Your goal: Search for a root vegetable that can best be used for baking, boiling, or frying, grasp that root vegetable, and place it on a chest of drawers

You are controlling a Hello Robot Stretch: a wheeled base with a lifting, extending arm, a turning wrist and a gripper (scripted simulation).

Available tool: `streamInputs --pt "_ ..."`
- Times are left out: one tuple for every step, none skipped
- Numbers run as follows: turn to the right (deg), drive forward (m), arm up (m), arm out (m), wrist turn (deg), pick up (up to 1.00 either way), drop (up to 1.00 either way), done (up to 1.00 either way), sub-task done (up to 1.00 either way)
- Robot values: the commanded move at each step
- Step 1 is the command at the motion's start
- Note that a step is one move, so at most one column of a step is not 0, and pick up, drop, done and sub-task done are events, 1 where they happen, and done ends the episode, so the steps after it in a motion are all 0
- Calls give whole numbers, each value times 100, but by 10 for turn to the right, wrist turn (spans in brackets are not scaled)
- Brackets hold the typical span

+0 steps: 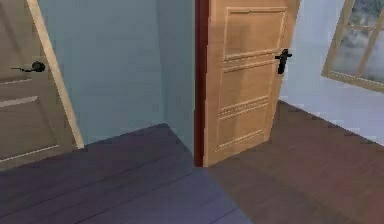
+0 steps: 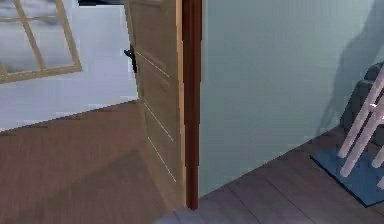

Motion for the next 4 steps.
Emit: streamInputs --pt "450 0 0 0 0 0 0 0 0" --pt "450 0 0 0 0 0 0 0 0" --pt "450 0 0 0 0 0 0 0 0" --pt "360 0 0 0 0 0 0 0 0"
